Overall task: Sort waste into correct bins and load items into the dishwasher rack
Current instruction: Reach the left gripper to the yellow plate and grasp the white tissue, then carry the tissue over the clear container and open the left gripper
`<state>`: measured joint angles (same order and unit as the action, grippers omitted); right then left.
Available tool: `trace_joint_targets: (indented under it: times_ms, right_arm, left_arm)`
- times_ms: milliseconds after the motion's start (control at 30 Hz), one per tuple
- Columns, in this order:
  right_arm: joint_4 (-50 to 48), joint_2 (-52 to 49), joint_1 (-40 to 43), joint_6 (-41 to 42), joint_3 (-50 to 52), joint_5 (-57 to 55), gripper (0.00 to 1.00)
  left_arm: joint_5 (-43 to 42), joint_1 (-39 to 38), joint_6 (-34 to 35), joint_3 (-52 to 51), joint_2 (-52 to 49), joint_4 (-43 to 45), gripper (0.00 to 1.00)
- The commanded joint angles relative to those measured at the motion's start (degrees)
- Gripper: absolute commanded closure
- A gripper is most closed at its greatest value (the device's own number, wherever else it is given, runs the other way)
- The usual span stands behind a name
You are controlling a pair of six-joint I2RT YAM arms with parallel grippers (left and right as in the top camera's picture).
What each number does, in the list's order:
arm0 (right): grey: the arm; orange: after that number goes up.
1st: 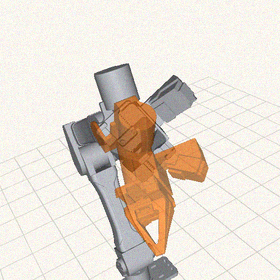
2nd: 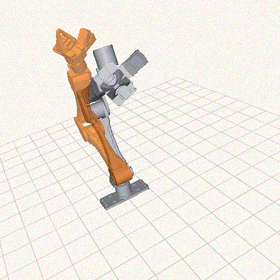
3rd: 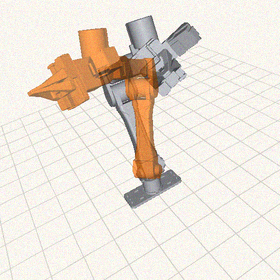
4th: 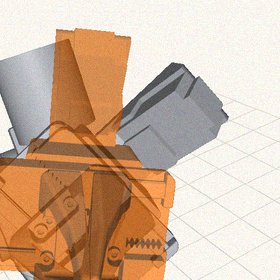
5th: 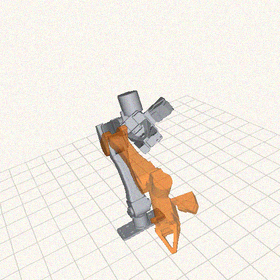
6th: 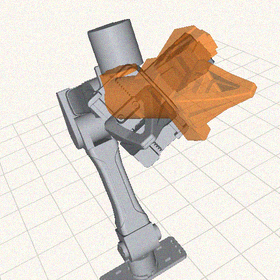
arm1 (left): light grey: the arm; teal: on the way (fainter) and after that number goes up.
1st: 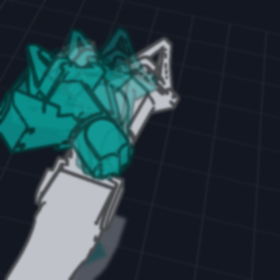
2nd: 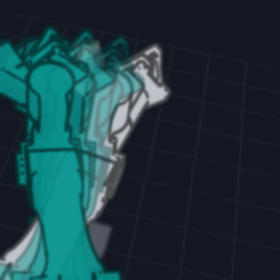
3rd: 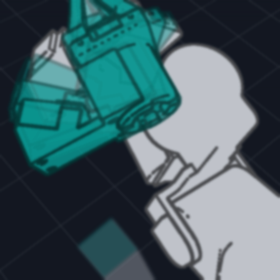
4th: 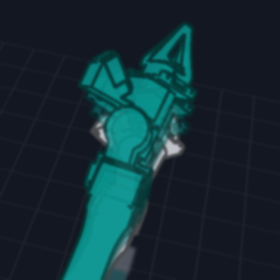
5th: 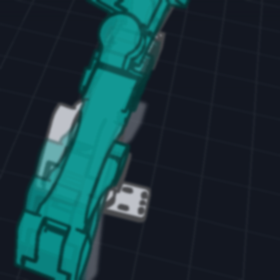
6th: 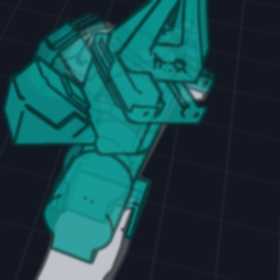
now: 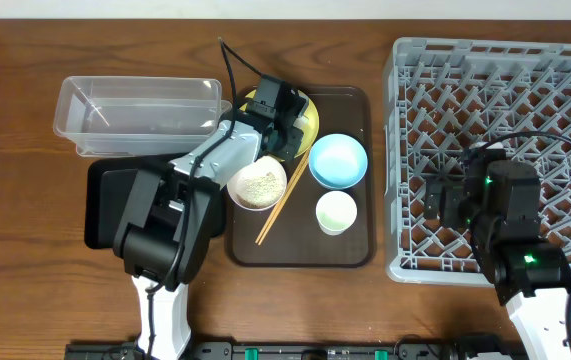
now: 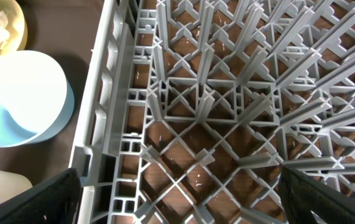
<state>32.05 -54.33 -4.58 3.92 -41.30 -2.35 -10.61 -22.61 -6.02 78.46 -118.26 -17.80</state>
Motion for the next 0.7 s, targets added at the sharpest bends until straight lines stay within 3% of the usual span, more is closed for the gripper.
trace_joint_targets:
  times_ms: [0,200,433,667]
  right_arm:
    - [0.1,0.0,-0.7,0.7,-1.2,0.0,0.01]
    - [0.1,0.0,-0.7,0.7,-1.2,0.0,0.01]
    - [0.0,0.0,-0.7,0.7,-1.2,0.0,0.01]
    - [-0.1,0.0,-0.7,0.7,-1.2,0.0,0.01]
  left_arm:
    - [-0.3,-0.1,0.3,0.5,4.7,-0.1,0.94]
    - [0.7,1.2,2.1,0.5,13.6,-0.8,0.94]
    - [11.8,7.9,10.6,0.5,17.4,-3.8,0.94]
    - [11.7,17.0,34.1,0.5,17.2,-7.6,0.94]
